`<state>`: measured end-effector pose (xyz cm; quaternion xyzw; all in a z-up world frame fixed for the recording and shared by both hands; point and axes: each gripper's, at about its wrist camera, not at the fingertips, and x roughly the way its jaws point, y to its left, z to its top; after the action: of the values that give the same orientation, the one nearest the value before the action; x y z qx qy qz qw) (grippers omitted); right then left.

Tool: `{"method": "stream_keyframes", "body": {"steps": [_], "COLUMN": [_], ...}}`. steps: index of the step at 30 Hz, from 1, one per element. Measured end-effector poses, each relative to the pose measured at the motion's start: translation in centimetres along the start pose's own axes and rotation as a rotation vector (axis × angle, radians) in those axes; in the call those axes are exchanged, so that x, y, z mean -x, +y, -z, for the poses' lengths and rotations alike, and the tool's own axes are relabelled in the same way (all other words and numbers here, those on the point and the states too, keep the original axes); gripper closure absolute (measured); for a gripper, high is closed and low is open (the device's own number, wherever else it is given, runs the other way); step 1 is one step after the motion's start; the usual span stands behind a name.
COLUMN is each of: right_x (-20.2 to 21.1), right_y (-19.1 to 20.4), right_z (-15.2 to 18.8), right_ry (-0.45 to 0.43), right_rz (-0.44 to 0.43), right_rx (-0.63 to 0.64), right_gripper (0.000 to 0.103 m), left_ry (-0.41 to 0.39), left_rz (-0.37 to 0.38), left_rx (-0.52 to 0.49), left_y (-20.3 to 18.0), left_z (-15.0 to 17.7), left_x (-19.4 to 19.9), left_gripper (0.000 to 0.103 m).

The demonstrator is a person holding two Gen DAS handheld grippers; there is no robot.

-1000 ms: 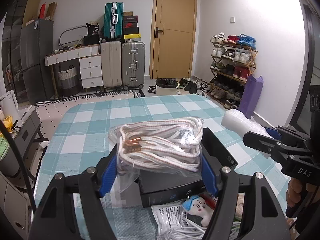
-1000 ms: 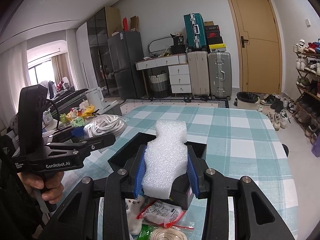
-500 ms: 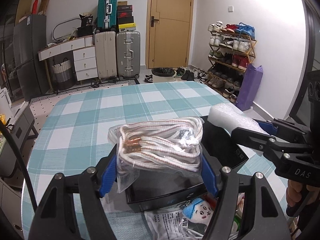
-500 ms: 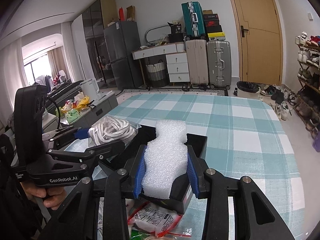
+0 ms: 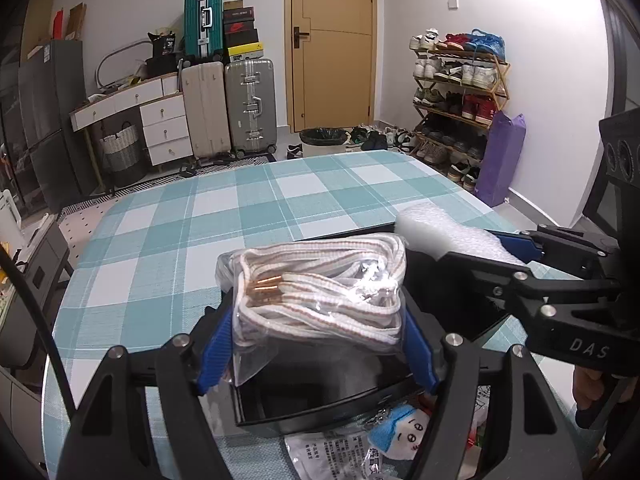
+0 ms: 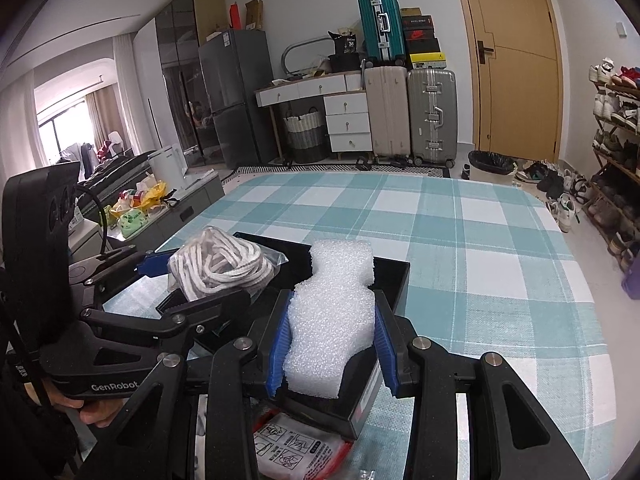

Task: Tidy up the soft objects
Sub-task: 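Lower the cord bag and foam block into the black box and open both grippers, then withdraw both grippers from the black box back to the pile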

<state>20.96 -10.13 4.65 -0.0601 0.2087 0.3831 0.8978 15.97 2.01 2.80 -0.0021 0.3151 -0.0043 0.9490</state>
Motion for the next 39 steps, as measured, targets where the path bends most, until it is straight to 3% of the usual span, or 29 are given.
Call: {"method": "stream_keyframes", "body": {"steps": [5, 9, 11, 13, 18, 19, 20, 39], "right_x": [-0.4, -0.3, 0.0, 0.8, 2.7, 3.2, 3.6, 8.1], "right_y": [0.0, -0.3, -0.6, -0.8, -0.8, -0.6, -0.5, 0.2], "right_z": [0.0, 0.2, 0.2, 0.4, 0.7, 0.9, 1.0, 6.2], "right_ry": [0.002, -0.007, -0.014, -0.027, -0.047, -0.051, -0.055, -0.017], "right_rz": [0.004, 0.013, 0.02, 0.017, 0.015, 0.022, 0.03, 0.072], "right_rx": [0.005, 0.008, 0.001, -0.008, 0.008, 0.022, 0.028, -0.001], "right_gripper": [0.065, 0.055, 0.047, 0.029, 0.002, 0.001, 0.001, 0.001], "left_ry": [0.017, 0.021, 0.026, 0.032, 0.033, 0.028, 0.022, 0.0], "left_rz": [0.013, 0.018, 0.024, 0.034, 0.047, 0.044, 0.043, 0.026], "left_rx": [0.005, 0.005, 0.008, 0.017, 0.038, 0.042, 0.046, 0.054], "left_y": [0.1, 0.1, 0.2, 0.2, 0.4, 0.3, 0.4, 0.5], "left_z": [0.1, 0.1, 0.1, 0.2, 0.3, 0.3, 0.3, 4.7], "left_x": [-0.5, -0.7, -0.8, -0.7, -0.1, 0.3, 0.7, 7.0], "left_gripper": [0.029, 0.027, 0.023, 0.021, 0.012, 0.002, 0.0, 0.0]}}
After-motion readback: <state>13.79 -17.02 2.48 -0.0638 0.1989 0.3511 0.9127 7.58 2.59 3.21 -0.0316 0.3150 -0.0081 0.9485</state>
